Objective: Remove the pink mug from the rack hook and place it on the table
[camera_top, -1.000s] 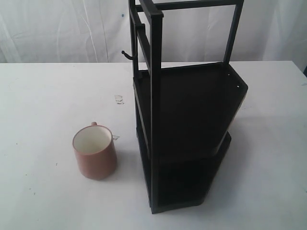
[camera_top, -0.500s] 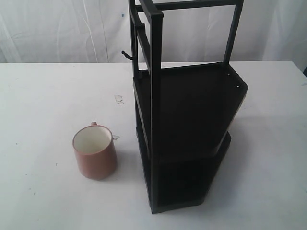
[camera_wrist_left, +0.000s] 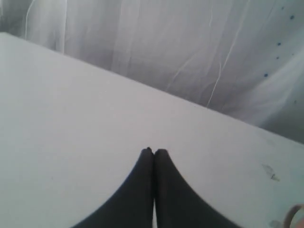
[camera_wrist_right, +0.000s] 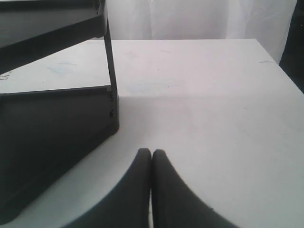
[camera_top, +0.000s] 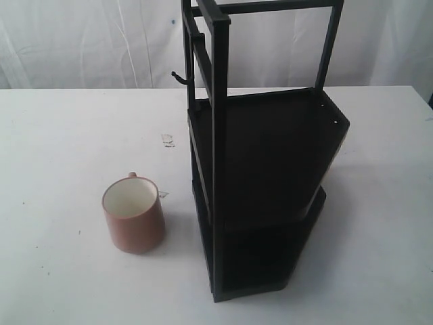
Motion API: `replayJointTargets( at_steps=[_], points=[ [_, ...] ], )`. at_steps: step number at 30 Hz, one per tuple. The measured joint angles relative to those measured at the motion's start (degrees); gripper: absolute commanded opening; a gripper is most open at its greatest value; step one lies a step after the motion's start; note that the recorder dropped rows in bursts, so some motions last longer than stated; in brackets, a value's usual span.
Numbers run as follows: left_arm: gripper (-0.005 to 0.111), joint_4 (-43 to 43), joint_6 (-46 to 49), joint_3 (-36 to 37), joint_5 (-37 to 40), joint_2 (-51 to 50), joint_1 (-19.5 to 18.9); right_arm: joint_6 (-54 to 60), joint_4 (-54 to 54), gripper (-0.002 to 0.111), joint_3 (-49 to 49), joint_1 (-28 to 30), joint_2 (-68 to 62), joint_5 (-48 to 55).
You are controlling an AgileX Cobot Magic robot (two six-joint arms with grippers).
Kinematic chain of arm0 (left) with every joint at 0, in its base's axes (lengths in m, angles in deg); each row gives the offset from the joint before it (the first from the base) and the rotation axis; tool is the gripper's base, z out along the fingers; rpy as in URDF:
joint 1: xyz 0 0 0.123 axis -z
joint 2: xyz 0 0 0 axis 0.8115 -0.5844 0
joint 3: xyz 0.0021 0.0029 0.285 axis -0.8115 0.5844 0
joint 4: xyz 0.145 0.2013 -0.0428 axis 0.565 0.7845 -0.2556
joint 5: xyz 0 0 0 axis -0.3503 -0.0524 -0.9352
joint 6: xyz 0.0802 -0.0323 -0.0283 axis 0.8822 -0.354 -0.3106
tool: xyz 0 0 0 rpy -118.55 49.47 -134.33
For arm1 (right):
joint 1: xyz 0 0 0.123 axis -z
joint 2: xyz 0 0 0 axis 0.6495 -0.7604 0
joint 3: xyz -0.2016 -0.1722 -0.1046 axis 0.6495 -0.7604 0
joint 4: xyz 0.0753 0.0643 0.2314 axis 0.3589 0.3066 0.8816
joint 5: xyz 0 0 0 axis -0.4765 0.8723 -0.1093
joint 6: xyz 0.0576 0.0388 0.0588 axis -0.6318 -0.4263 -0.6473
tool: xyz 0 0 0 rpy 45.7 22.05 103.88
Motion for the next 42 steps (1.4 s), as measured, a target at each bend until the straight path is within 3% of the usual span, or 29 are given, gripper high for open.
replayJointTargets(
  at_steps=[3,5,9,12,13,16,18,42],
  points=[
    [0.000,-7.62,10.71,1.75,2.34,0.24,0.00,0.00,0.00,0.000,0.00,0.00,0.00,0.00],
    [0.000,-15.54,24.01,2.52,3.57,0.32,0.14,0.00,0.00,0.000,0.00,0.00,0.00,0.00],
    [0.000,-34.46,61.19,2.90,8.18,0.32,0.14,0.00,0.00,0.000,0.00,0.00,0.00,0.00],
    [0.000,-40.50,79.49,2.90,11.56,0.32,0.14,0.00,0.00,0.000,0.00,0.00,0.00,0.00],
    [0.000,-40.83,79.83,3.01,11.70,0.32,0.14,0.00,0.00,0.000,0.00,0.00,0.00,0.00],
    [0.000,-41.77,63.42,3.01,11.79,0.32,0.14,0.00,0.00,0.000,0.00,0.00,0.00,0.00],
    [0.000,-41.78,57.96,3.01,11.79,0.32,0.14,0.00,0.00,0.000,0.00,0.00,0.00,0.00],
    [0.000,-41.33,56.97,3.01,11.79,0.32,2.28,0.00,0.00,0.000,0.00,0.00,0.00,0.00]
  ],
)
